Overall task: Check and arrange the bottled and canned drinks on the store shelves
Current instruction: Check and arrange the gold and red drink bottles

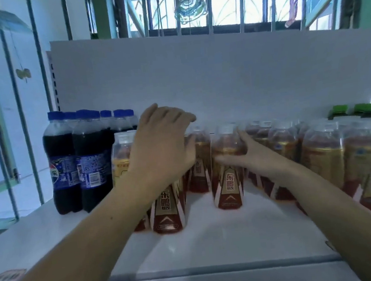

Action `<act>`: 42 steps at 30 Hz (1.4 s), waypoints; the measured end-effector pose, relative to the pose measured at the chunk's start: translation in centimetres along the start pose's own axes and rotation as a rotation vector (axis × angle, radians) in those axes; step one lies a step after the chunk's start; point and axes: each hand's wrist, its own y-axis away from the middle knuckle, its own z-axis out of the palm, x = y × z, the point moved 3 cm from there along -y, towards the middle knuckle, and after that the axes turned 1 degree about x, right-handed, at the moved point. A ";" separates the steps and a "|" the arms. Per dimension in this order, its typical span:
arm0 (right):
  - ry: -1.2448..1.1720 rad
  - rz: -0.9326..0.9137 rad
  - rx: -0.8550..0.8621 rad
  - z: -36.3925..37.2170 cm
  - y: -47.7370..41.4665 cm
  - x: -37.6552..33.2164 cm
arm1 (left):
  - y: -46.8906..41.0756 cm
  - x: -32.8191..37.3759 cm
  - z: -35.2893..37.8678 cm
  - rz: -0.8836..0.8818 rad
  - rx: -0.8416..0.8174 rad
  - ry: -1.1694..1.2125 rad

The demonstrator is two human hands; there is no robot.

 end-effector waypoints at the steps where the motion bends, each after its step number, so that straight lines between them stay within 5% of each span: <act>1: 0.069 0.023 -0.021 -0.2 0.4 0.3 | 0.1 -0.6 0.2 -0.033 -0.052 -0.010; 16: 0.042 -0.063 0.066 5.9 -1.0 -1.6 | 1.8 -2.0 2.1 -0.050 0.027 0.147; 22: -0.017 -0.045 -0.035 5.2 -0.1 -1.1 | 1.4 -1.2 1.9 -0.055 -0.046 0.032; 26: 0.113 -0.075 -0.105 2.4 -0.1 -3.1 | 0.5 -0.1 1.3 -0.062 -0.082 -0.049; 31: 0.347 -0.135 0.236 -1.7 -4.8 -4.3 | -0.8 0.9 1.3 -0.074 -0.134 0.002; 42: 0.820 0.071 0.204 -2.4 -12.0 -2.2 | 0.3 -0.2 2.8 0.038 0.011 -0.117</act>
